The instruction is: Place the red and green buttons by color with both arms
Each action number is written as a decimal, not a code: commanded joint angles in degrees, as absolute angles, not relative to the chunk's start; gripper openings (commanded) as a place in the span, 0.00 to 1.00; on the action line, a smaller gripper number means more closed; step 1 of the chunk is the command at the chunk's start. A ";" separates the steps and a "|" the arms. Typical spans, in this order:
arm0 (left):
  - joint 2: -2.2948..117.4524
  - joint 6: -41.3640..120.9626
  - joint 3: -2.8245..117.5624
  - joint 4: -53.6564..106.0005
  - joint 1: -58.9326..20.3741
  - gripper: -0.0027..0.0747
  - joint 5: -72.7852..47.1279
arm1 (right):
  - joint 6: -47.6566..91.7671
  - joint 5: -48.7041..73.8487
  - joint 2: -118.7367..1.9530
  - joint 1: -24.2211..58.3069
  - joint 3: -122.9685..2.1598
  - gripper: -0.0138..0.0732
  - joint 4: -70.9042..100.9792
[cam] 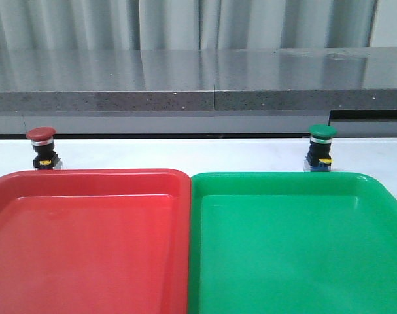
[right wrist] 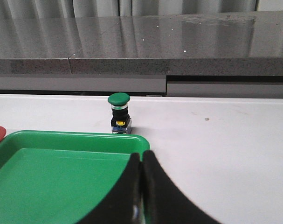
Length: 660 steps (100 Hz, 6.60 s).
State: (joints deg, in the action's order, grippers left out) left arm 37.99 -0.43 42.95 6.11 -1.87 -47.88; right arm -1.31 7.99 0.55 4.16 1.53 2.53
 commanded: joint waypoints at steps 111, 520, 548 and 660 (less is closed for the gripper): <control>67.39 2.27 60.71 12.82 -7.01 0.87 -38.46 | -1.14 3.05 1.61 3.95 0.73 0.08 2.05; 91.96 -16.20 55.93 4.69 -22.94 0.14 -26.91 | -1.14 3.05 1.61 3.95 0.73 0.08 2.05; 92.47 -16.20 55.93 4.69 -25.65 0.14 -26.51 | -1.14 3.05 1.61 3.95 0.73 0.08 2.05; 80.37 -16.20 56.03 0.00 -19.48 0.77 -21.61 | -1.14 3.05 1.61 3.95 0.73 0.08 2.05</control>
